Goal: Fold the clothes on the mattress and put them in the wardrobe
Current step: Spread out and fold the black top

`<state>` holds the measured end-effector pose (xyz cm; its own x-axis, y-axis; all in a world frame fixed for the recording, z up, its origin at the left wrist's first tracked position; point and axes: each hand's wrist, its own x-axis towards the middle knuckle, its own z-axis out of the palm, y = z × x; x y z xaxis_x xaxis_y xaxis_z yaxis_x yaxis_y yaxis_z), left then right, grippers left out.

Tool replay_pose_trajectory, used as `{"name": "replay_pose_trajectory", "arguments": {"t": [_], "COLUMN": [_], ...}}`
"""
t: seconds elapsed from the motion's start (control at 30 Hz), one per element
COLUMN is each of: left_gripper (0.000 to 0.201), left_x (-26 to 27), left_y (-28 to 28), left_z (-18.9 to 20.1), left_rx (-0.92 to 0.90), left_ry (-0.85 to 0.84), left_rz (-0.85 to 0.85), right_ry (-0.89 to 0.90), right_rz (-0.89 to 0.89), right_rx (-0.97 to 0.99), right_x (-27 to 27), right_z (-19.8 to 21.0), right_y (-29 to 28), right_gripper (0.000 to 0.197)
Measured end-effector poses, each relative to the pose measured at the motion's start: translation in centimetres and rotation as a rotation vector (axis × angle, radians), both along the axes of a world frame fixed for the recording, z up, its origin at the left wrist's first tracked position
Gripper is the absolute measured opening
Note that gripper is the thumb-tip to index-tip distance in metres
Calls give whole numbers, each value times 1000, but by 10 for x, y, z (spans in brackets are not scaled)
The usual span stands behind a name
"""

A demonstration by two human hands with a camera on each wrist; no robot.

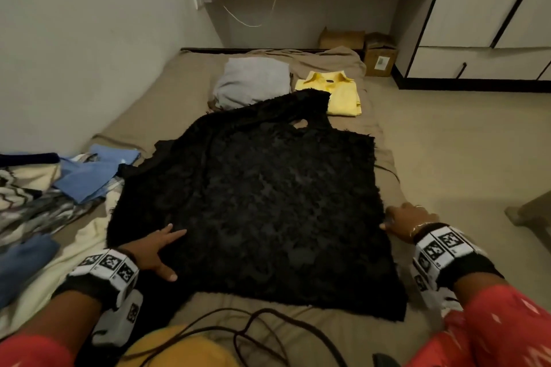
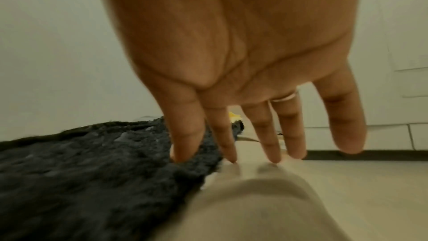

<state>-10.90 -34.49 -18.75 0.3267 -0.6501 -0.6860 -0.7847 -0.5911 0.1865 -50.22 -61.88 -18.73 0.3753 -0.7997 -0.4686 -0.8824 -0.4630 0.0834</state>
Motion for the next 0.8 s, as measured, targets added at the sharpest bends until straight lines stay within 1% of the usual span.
{"name": "replay_pose_trajectory", "arguments": {"t": [0.03,0.07,0.1,0.13,0.17,0.2,0.23,0.3,0.33,0.37,0.43,0.47,0.5,0.57,0.6,0.63,0.7,0.73,0.77,0.8], "left_gripper": [125,138,144,143,138,130,124,120,120,121,124,124,124,121,118,114,103,96,92,90], "left_x": [2,1,0,-2,-3,-4,-7,-11,-13,-16,-24,-29,-33,-42,-46,-50,-55,-55,-53,-50], "left_y": [11,17,25,31,37,39,42,48,50,51,53,54,54,54,55,54,55,56,59,63], "left_z": [4,6,9,8,8,6,5,4,3,2,-1,-4,-8,-13,-15,-15,-15,-14,-12,-10], "left_rx": [15,31,42,47,56,65,73,109,130,150,172,173,171,173,165,152,111,91,78,70], "left_ry": [31,64,67,60,39,16,-8,-56,-76,-93,-139,-164,-198,-277,-314,-347,-390,-403,-414,-422], "left_rz": [22,35,34,18,7,-1,-13,-49,-63,-75,-92,-94,-95,-100,-99,-94,-69,-58,-51,-50], "right_ry": [-2,-36,-98,-129,-130,-87,-32,-12,-15,-13,-16,-25,-22,-56,-62,-56,-119,-143,-133,-119], "right_rz": [68,155,268,366,461,558,613,565,554,555,560,556,542,518,506,491,475,488,513,541], "right_rx": [-68,-106,-88,-30,24,0,-59,-162,-202,-230,-296,-313,-321,-327,-321,-295,-256,-248,-252,-260], "right_x": [2,3,7,9,12,10,8,5,4,3,5,5,6,7,8,8,7,5,1,-3], "right_z": [0,0,2,2,1,-2,-7,-23,-33,-42,-48,-50,-48,-44,-43,-43,-41,-40,-39,-36], "right_y": [13,28,50,71,92,109,121,137,140,140,143,144,146,146,145,143,136,132,131,128], "right_gripper": [52,61,75,91,99,100,94,79,77,81,88,87,79,57,54,60,77,82,83,80]}}
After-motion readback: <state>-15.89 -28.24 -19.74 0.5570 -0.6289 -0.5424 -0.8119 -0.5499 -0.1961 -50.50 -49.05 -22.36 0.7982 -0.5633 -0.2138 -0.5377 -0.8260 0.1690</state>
